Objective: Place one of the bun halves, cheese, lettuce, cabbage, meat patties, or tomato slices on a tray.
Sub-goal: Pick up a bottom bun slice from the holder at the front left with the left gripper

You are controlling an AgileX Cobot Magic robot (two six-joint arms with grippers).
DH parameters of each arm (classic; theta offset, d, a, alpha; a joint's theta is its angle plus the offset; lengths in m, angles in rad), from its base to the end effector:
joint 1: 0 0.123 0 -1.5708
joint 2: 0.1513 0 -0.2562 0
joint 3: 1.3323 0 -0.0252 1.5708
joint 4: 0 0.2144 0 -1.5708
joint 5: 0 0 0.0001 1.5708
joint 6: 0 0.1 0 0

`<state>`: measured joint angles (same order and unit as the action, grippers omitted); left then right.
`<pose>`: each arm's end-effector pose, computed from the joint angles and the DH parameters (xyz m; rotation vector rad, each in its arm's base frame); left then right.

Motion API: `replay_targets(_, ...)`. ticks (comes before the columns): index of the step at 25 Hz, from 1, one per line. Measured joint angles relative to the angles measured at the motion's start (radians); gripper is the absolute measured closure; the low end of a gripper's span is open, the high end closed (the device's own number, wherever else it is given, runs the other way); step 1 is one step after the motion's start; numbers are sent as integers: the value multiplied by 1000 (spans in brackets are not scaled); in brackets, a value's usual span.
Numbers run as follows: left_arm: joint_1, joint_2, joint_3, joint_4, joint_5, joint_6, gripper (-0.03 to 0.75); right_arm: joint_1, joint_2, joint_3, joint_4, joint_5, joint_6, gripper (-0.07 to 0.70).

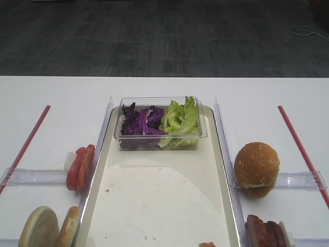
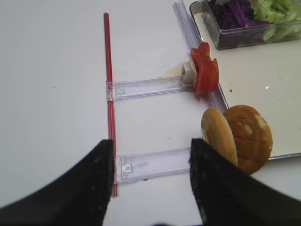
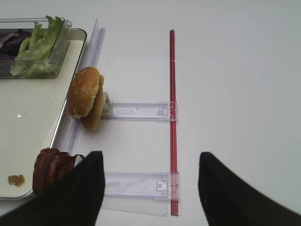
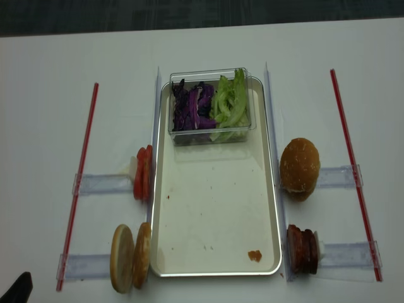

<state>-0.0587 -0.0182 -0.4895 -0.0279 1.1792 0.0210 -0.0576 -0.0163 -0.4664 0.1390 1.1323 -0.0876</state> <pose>-0.0073 -0.0022 0.2428 0.0893 2.1534 -0.0558 -0.0021 0.0127 0.2417 -0.0430 2.1252 0.0831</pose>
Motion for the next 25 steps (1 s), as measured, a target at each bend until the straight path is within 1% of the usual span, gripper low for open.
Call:
replay_targets(5,0,0,0,0,0,-5,365,0,0,0,0,0,0,178)
replay_targets(10,0,0,0,28,0,-62,365,0,0,0,0,0,0,178)
replay_targets(25,0,16,0,37,0,-72,365,0,0,0,0,0,0,178)
